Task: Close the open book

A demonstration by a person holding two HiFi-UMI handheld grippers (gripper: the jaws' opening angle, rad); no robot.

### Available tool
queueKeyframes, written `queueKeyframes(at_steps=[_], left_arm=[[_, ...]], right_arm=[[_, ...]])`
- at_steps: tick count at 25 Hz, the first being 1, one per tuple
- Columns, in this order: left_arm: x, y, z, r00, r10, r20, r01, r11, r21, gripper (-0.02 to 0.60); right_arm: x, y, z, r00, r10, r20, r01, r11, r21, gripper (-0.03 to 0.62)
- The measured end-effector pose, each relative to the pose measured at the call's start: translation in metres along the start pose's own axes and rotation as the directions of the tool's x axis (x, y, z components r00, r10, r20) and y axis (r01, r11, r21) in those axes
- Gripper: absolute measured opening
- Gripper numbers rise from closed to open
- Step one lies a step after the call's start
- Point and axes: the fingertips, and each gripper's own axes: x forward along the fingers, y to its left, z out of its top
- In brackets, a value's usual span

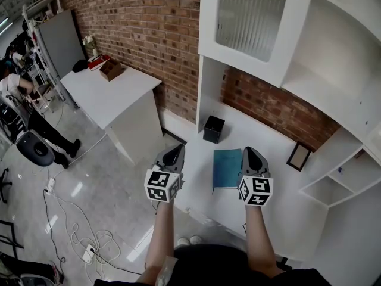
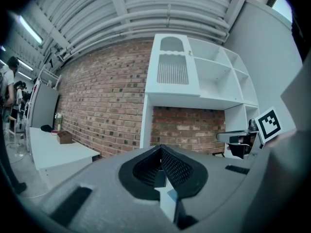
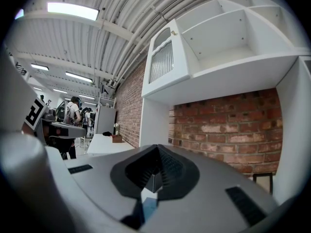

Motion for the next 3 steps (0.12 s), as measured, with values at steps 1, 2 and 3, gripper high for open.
queueKeyframes(at_steps=[1, 2, 3], left_arm=[[0.0, -0.0004, -0.0013, 1.0, -0.002, -0.002, 0.002, 1.0, -0.002, 0.009], [-0.0001, -0.0008, -0.0023, 1.0, -0.004, -0.005, 0.004, 1.0, -0.005, 0.009], [-0.0004, -0.001, -0.0031, 1.0, -0.005, -0.007, 0.005, 1.0, -0.007, 0.009]], right_arm=[[-0.0003, 0.0001, -0.0002, 1.0, 0.0, -0.002, 0.0, 1.0, 0.001, -0.002], [-0.0005, 0.0002, -0.0004, 1.0, 0.001, -0.003, -0.001, 1.0, 0.002, -0.002], [-0.0006, 0.0003, -0.0006, 1.0, 0.001, -0.005, -0.001, 1.0, 0.004, -0.002]])
